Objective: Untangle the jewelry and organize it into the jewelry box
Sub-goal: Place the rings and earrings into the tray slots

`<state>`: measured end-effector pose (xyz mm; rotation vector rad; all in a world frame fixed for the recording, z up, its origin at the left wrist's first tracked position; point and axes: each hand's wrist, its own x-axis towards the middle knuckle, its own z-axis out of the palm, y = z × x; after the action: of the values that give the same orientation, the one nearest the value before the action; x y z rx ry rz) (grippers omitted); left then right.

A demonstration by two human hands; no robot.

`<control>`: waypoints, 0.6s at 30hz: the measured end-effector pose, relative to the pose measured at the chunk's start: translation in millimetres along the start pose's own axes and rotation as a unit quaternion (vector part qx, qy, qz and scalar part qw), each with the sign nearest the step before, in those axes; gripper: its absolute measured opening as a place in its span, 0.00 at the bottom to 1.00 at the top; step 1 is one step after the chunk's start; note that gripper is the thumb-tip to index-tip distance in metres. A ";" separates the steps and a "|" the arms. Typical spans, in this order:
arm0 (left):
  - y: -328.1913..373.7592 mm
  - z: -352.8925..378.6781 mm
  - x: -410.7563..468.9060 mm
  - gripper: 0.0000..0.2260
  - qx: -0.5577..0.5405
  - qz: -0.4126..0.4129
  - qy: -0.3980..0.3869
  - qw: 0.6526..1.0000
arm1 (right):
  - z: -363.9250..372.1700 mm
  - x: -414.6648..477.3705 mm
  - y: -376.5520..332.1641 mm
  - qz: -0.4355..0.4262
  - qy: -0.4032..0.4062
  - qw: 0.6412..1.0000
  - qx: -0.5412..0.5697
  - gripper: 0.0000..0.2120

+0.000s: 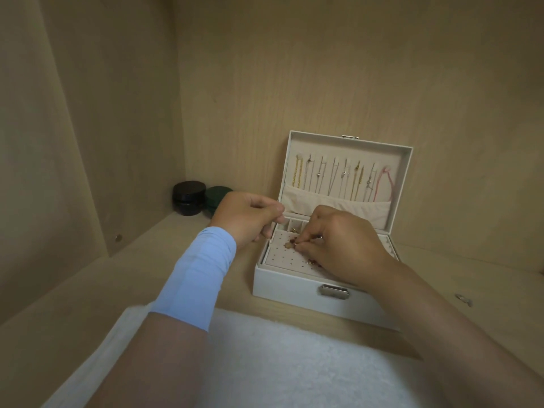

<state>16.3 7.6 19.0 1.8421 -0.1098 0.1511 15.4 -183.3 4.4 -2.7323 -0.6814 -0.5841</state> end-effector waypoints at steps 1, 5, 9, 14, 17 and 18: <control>-0.9 0.2 0.6 0.05 0.009 0.002 0.001 1.000 | 0.2 0.4 -1.3 -0.008 0.005 1.000 -0.014 0.03; -3.6 3.1 2.4 0.05 0.030 0.008 -0.005 0.999 | 0.9 0.2 -6.2 -0.032 0.023 0.998 -0.042 0.02; -4.3 3.8 3.4 0.05 0.032 0.014 -0.003 0.999 | 1.4 -0.7 -7.6 -0.039 0.031 0.998 -0.050 0.02; -3.2 3.7 2.1 0.05 0.028 0.017 0.000 0.999 | -1.6 -1.6 -6.8 -0.043 0.014 0.998 -0.046 0.04; -2.3 3.7 0.9 0.05 0.028 0.017 -0.003 0.999 | -7.4 -2.0 -8.3 -0.072 -0.026 0.994 -0.071 0.07; -1.8 3.5 0.5 0.04 0.022 0.015 -0.007 1.000 | -9.7 -2.3 -9.0 -0.070 -0.043 0.994 -0.067 0.08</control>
<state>17.3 4.7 16.4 1.8859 -0.1445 0.1631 6.0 -179.7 13.4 -2.8641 -0.8916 -0.5636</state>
